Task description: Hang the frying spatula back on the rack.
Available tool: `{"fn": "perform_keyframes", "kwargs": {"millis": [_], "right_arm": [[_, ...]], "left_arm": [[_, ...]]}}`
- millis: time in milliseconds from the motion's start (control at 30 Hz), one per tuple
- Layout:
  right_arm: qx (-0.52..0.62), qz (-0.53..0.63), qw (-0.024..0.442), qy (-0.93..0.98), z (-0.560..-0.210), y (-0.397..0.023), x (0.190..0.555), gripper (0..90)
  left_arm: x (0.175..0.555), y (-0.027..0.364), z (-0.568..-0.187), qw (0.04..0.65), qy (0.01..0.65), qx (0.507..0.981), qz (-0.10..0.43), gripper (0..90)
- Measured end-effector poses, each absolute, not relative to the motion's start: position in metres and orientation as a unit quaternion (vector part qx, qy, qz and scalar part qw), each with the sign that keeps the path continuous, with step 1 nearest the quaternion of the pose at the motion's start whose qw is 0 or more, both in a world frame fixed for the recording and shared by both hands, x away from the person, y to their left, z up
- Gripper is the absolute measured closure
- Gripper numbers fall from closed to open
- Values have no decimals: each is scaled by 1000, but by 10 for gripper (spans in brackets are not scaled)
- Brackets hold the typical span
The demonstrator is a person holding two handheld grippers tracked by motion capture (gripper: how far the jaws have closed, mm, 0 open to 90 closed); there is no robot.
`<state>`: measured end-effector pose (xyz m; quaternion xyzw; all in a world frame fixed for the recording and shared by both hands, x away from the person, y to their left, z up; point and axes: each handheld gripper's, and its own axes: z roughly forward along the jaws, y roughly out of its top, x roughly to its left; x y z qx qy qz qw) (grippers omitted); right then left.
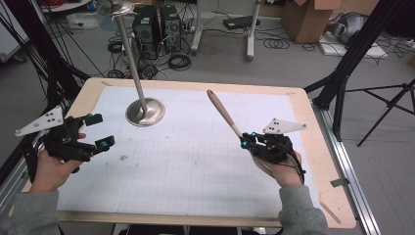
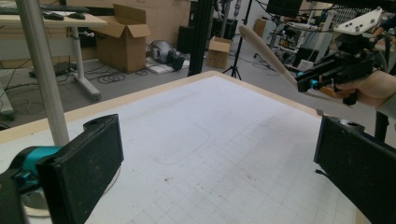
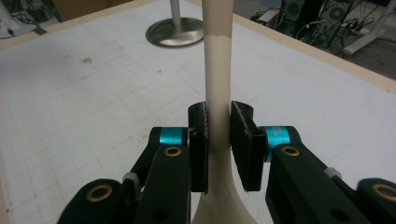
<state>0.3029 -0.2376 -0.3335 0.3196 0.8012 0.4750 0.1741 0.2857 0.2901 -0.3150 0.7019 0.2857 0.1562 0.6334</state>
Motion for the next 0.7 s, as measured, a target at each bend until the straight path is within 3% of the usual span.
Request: {"fn": "perform_keyframes", "kwargs": {"millis": [700], "right_arm": [[292, 488, 188, 801, -297, -206, 328, 776]], "left_arm": [[280, 295, -319, 632, 289, 700, 164, 18]]}}
